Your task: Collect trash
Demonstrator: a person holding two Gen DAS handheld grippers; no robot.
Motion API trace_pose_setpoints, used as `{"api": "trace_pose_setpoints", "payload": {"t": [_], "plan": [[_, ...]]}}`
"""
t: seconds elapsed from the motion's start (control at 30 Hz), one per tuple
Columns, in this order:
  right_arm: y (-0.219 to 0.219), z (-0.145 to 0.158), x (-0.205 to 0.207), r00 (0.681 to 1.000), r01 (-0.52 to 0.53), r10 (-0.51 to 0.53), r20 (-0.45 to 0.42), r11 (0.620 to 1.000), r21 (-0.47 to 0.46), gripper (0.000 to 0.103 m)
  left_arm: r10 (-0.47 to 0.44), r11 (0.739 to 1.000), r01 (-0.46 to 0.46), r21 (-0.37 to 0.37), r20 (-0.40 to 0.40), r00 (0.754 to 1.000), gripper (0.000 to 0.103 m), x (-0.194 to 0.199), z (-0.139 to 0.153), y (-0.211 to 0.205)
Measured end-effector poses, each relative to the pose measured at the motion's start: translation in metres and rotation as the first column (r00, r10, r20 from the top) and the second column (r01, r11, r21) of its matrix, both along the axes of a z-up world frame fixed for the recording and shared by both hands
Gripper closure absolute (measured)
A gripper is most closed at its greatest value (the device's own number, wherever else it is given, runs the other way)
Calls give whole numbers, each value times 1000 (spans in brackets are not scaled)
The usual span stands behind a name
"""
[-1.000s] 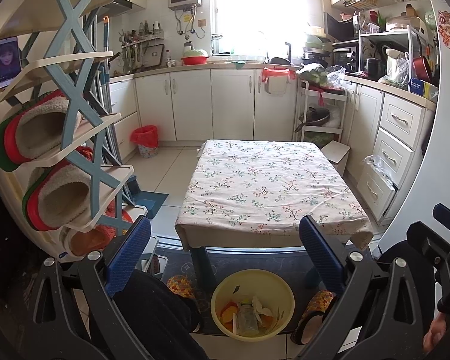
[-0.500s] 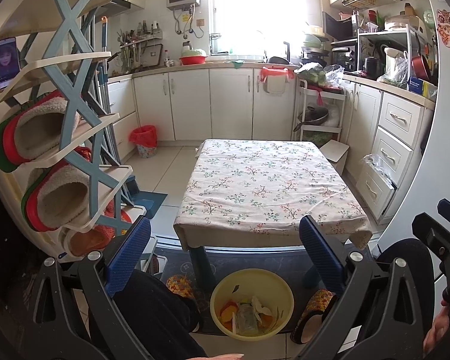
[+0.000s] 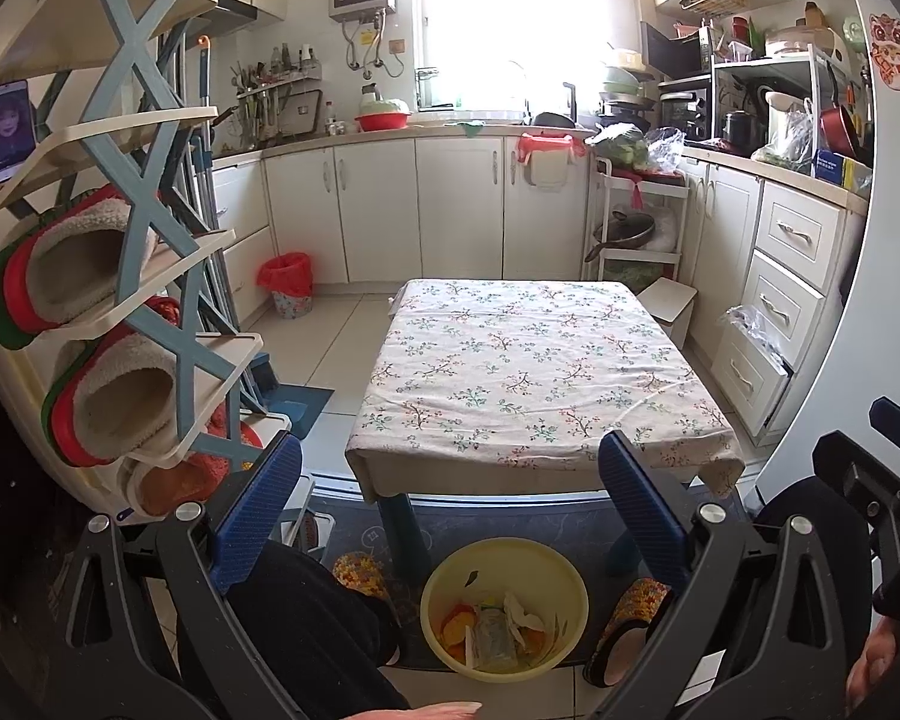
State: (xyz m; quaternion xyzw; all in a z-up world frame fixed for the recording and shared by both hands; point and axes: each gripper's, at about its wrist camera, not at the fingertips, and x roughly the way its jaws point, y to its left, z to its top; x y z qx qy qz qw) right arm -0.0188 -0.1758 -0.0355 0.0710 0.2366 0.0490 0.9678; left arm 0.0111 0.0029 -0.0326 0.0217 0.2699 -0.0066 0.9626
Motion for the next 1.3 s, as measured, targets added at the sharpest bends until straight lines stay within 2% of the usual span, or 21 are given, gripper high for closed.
{"api": "trace_pose_setpoints", "payload": {"t": [0.73,0.87,1.03,1.13,1.3], "plan": [[3,-6,6,1000,-6,6,-11,1000,6,7,-22,1000,22,-10,-25,999,8,10,-4,2],[4,-6,7,1000,-13,13,-12,1000,8,7,-49,997,49,-65,5,999,8,6,-4,9],[5,-4,5,1000,-15,15,-3,1000,8,7,-44,999,45,-31,28,999,8,4,-2,7],[4,-3,3,1000,-14,14,2,1000,8,7,-49,998,49,-32,-5,999,8,8,-3,7],[4,-1,1,1000,-15,14,8,1000,3,7,-44,998,44,-39,-11,999,8,6,-4,8]]}}
